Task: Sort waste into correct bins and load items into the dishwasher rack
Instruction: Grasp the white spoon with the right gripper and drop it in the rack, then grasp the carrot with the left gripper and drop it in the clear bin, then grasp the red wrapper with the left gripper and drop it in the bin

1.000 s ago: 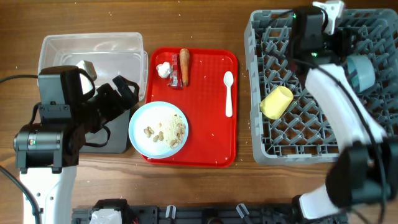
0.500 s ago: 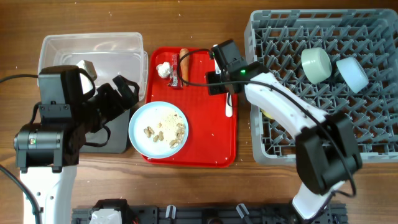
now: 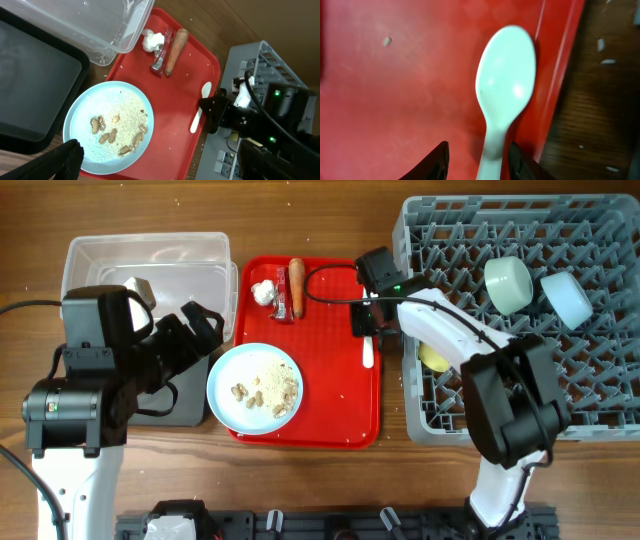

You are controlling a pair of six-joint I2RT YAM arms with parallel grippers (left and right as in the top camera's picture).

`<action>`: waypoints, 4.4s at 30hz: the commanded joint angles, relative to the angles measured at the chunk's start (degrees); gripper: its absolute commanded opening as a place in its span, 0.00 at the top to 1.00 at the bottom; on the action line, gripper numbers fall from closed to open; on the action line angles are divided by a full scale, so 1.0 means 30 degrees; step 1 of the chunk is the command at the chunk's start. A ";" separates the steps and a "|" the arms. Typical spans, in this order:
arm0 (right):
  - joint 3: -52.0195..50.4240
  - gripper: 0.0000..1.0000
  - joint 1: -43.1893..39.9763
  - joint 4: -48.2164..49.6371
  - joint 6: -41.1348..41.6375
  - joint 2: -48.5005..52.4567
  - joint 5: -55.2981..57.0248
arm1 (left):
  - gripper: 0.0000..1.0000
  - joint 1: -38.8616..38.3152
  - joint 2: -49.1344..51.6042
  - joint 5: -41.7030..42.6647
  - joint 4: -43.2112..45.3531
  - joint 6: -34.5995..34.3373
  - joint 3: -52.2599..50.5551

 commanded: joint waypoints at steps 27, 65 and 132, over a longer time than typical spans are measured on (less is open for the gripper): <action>0.0568 0.50 -0.3133 -0.1887 -0.4051 -0.5559 0.0867 | 0.00 0.0117 0.0015 0.0102 -0.0306 -0.0248 0.0197; 0.0597 0.03 -0.5136 -0.7890 -0.2127 -1.7420 -0.1173 | 0.37 -0.8298 2.0269 -0.7344 2.1828 0.3767 0.0160; 0.0590 0.02 -0.5136 -0.8961 -0.1457 -1.6320 -0.1326 | 0.48 -0.7745 1.9205 -0.8400 1.5110 0.7825 0.1188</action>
